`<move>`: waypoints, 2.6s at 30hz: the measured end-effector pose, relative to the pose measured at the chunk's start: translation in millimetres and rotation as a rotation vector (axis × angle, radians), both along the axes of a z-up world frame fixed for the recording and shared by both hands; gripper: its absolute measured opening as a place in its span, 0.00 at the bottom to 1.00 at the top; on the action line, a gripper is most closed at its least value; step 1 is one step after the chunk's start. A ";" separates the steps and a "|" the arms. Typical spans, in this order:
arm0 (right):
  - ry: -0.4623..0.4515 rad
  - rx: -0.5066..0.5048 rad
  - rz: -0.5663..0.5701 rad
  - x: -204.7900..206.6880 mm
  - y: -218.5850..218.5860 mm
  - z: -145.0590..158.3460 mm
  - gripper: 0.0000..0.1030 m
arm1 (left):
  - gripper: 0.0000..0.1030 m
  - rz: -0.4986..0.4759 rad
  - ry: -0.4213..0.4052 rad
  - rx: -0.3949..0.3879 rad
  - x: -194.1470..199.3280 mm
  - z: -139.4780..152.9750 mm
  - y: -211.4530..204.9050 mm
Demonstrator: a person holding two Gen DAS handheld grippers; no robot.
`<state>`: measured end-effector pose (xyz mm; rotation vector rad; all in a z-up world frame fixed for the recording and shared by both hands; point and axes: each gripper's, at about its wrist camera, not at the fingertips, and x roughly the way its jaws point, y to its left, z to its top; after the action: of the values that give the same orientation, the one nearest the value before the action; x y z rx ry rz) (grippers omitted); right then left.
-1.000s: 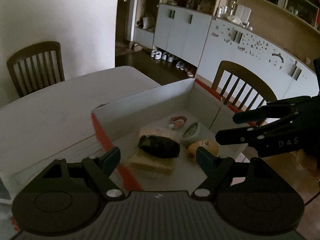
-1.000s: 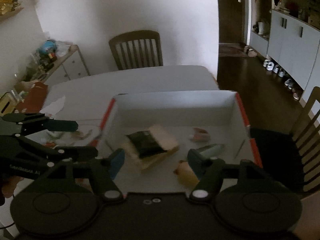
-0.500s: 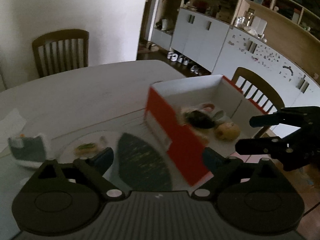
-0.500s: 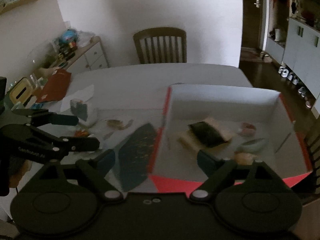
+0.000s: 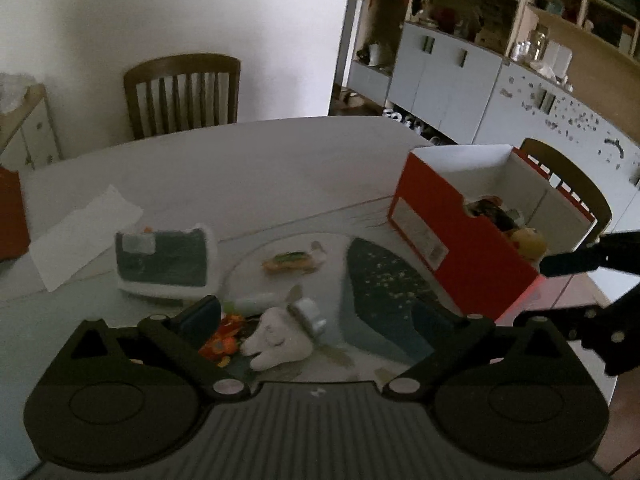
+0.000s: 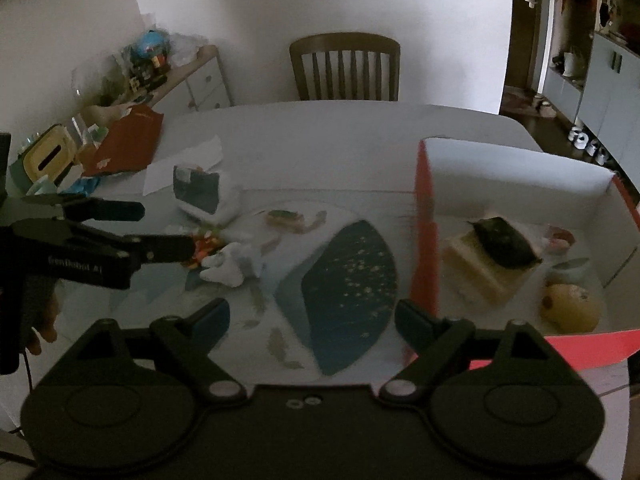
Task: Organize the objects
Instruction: 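Move both tools out of the box back over the table items, then grasp the green-labelled wipes pack with the left tool while the right tool grasps the silver tape roll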
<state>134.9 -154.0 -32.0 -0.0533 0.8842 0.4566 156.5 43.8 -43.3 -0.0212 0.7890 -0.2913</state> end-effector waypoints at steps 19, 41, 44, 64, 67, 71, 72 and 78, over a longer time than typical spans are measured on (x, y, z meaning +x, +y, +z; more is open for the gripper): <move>0.020 -0.067 0.027 28.2 74.2 -34.6 0.86 | 0.99 0.057 -0.034 0.102 46.5 -24.6 78.1; 0.114 -0.087 0.046 74.2 102.4 -63.4 0.73 | 0.99 -0.519 0.001 0.310 131.4 -60.1 100.3; 0.130 -0.092 0.047 77.6 104.6 -67.3 0.69 | 0.99 -0.594 0.021 0.339 136.6 -69.8 94.1; 0.173 -0.033 -0.020 94.9 100.7 -82.2 0.33 | 0.98 -0.475 0.126 0.213 173.3 -101.3 96.5; 0.166 -0.027 -0.016 93.8 101.2 -81.4 0.23 | 0.88 -0.436 0.118 0.196 171.8 -99.0 97.3; 0.145 -0.032 -0.006 92.1 102.1 -79.6 0.16 | 0.63 -0.368 0.125 0.168 170.4 -93.4 99.6; 0.141 -0.028 -0.007 92.3 101.6 -78.5 0.15 | 0.58 -0.352 0.130 0.161 169.6 -91.9 101.6; 0.119 -0.007 -0.011 89.8 94.9 -69.9 0.12 | 0.38 -0.262 0.148 0.121 159.3 -82.2 109.9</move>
<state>224.7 -59.0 -101.8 -0.0277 1.0020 0.4504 315.8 153.7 -125.6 0.1775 0.9569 -0.4937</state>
